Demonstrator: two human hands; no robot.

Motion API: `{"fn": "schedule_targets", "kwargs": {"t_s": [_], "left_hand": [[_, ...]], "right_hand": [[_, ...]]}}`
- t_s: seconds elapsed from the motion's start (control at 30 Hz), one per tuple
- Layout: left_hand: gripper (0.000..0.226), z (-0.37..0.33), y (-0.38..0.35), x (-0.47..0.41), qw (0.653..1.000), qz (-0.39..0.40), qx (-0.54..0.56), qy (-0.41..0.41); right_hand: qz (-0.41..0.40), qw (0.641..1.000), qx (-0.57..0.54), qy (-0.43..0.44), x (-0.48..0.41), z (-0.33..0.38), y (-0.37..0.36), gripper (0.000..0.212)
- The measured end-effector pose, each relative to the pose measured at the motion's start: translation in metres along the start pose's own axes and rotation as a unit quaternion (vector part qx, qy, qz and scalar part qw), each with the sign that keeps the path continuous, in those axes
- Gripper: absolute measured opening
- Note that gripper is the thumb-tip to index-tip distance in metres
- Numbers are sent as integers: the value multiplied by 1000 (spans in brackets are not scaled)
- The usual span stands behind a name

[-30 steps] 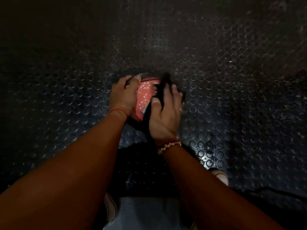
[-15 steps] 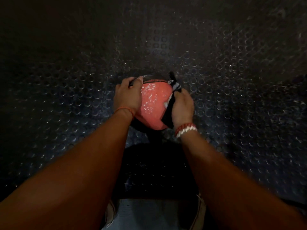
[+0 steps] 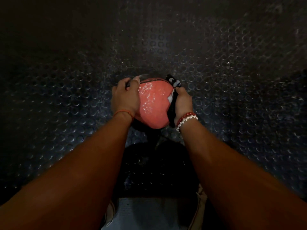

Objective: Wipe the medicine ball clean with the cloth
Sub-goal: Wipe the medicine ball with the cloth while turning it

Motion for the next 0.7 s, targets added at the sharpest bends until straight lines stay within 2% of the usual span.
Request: {"fn": "schedule_targets", "kwargs": {"t_s": [0.07,0.13,0.2,0.3,0.4,0.47,0.57,0.7], "left_hand": [[46,0,-1,-1,1000,-1,-3,4],[47,-1,-1,-3,1000,4,-6,4],[49,-3,-2,-3,1000,6,-15,4],[48,-5,-2,-4,1000,9,-30,4],[46,-5,-2,-1,1000,15,-25,-3],[44,-3,-1,1,1000,15,-25,-6],[45,-2,-1,3,1000,9,-21,-7],[48,0,-2,3,1000,2,-17,-3]], "right_hand": [[-7,997,-43,-65,1,-18,3,35],[-41,996,-26,-75,18,-25,4,37],[-113,991,63,21,43,-19,8,41],[-118,946,231,196,77,5,-11,54],[-89,909,328,243,67,30,-17,50],[-47,906,349,235,44,39,-20,45],[8,933,303,197,13,46,-20,42],[52,954,288,63,-9,36,-9,36]]}}
Point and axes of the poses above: each hand's wrist, its own x-axis away from the middle knuckle, its own y-axis out of the back of the hand, z = x × y, the point moved 7 cm from there along -x, towards the middle knuckle, and after that the axes turned 10 degrees about x, right-handed, at the moved point
